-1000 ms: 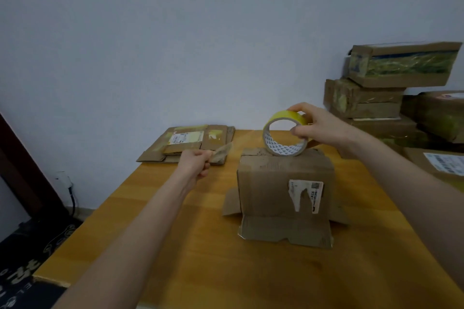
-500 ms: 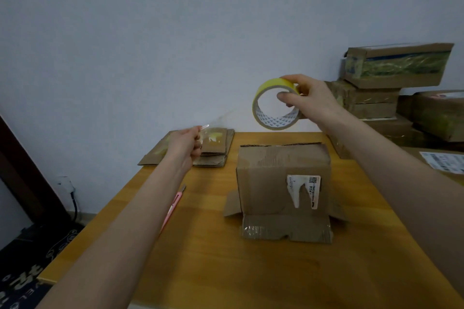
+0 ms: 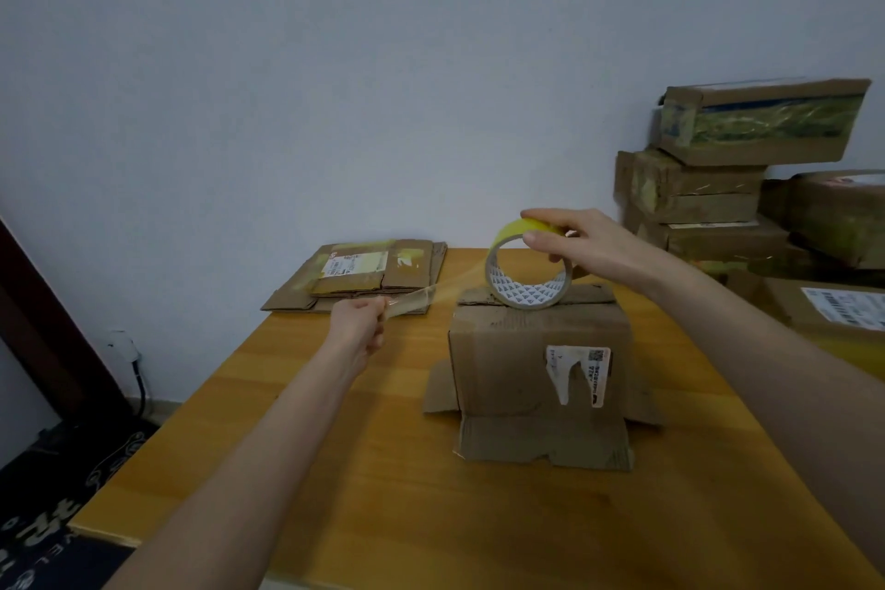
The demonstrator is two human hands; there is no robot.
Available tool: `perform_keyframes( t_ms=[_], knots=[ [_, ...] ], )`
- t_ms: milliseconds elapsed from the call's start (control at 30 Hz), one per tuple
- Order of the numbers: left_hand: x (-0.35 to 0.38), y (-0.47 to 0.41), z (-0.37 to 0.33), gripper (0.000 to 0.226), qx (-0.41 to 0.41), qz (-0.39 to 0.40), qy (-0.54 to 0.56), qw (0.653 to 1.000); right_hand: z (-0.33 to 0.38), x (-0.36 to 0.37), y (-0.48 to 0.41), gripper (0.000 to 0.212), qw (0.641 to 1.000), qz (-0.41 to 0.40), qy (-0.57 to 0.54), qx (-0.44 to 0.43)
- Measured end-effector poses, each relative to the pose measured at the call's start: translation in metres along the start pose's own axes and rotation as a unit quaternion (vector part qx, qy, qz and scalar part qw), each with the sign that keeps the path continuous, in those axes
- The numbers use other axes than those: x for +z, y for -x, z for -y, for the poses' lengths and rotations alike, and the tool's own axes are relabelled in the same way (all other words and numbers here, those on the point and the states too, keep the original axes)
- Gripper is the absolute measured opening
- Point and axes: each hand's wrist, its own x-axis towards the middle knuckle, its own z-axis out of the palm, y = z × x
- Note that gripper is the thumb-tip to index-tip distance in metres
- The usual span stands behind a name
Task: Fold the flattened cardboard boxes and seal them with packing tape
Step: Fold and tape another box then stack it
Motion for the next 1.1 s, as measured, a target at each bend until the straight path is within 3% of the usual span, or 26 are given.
perform_keyframes(
  t_ms=[233, 433, 533, 600, 667, 733, 767, 833, 1000, 1100],
  knots=[
    [0.001, 0.009, 0.013, 0.015, -0.022, 0.025, -0.057, 0.998, -0.002, 0.002, 0.009, 0.041, 0.998, 0.010, -0.057, 0.006],
    [0.037, 0.035, 0.040, 0.018, -0.044, 0.116, -0.183, 0.975, -0.006, 0.008, 0.012, 0.039, 0.998, -0.028, -0.064, 0.012],
    [0.054, 0.039, 0.051, 0.011, 0.056, 0.106, -0.343, 0.932, -0.007, 0.010, 0.012, 0.041, 0.998, -0.037, -0.058, 0.008],
    [0.051, 0.032, 0.056, 0.031, 0.122, 0.095, -0.438, 0.885, -0.008, 0.010, 0.012, 0.041, 0.998, -0.040, -0.057, 0.008],
    [0.042, 0.026, 0.049, 0.043, 0.156, 0.062, -0.407, 0.898, -0.008, 0.011, 0.011, 0.042, 0.998, -0.040, -0.051, 0.007],
    [0.038, 0.029, 0.036, 0.046, 0.171, 0.070, -0.270, 0.945, -0.010, 0.013, 0.011, 0.042, 0.998, -0.040, -0.049, 0.007],
    [0.039, 0.037, 0.029, 0.051, 0.132, 0.118, -0.172, 0.969, -0.011, 0.013, 0.011, 0.042, 0.998, -0.042, -0.051, 0.007],
    [0.047, 0.058, 0.026, 0.060, 0.012, 0.232, -0.011, 0.972, -0.012, 0.014, 0.012, 0.041, 0.998, -0.044, -0.051, 0.007],
    [0.056, 0.070, 0.035, 0.054, -0.070, 0.274, 0.028, 0.959, -0.015, 0.017, 0.013, 0.039, 0.997, -0.050, -0.063, 0.006],
    [0.049, 0.067, 0.028, 0.086, -0.049, 0.274, -0.038, 0.960, -0.013, 0.019, 0.015, 0.040, 0.996, -0.056, -0.064, 0.009]
  ],
)
